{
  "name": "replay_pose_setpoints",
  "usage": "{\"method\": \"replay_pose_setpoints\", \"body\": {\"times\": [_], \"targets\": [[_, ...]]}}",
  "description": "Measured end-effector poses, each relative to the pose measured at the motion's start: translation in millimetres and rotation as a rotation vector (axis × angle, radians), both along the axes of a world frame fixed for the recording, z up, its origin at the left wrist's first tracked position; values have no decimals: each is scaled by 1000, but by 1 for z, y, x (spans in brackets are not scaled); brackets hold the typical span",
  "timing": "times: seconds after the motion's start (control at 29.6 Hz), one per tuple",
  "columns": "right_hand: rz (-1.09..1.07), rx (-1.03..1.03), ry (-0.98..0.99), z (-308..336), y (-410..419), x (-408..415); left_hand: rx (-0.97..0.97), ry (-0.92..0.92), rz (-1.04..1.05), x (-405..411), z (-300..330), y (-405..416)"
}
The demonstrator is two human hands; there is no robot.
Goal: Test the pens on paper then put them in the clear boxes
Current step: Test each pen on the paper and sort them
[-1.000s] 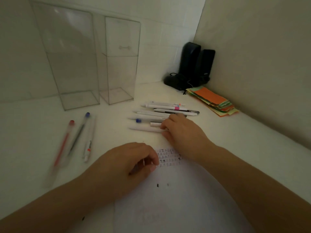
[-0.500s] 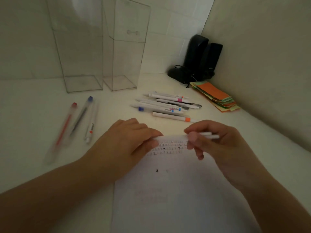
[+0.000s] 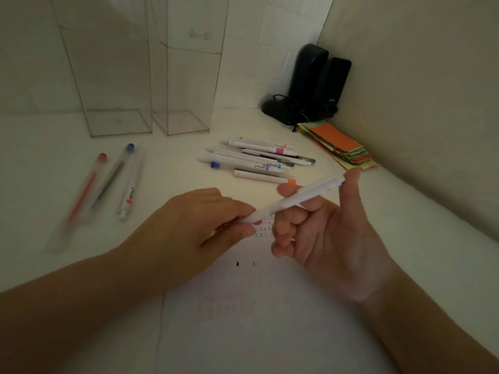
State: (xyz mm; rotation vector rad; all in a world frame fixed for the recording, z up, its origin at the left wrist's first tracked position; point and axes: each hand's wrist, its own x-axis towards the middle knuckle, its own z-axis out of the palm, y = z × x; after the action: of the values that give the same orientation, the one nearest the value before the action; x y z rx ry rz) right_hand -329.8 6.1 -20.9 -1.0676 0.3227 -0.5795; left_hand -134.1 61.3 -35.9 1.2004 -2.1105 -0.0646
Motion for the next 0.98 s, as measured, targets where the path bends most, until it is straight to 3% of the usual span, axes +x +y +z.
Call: {"method": "replay_pose_setpoints", "body": {"times": [0.24, 0.3, 0.54, 0.71, 0.98], "targets": [[-14, -255, 142, -3, 7, 7, 31, 57, -6, 3, 1, 0], [-142, -355, 253, 2, 7, 5, 51, 73, -25, 3, -1, 1], [-595, -226, 333, 12, -16, -22, 267, 57, 59, 11, -13, -4], [-658, -399, 538, 3, -16, -16, 175, -110, 24, 10, -17, -6], [-712, -625, 729, -6, -16, 1, 130, -99, 33, 11, -20, -9]]}}
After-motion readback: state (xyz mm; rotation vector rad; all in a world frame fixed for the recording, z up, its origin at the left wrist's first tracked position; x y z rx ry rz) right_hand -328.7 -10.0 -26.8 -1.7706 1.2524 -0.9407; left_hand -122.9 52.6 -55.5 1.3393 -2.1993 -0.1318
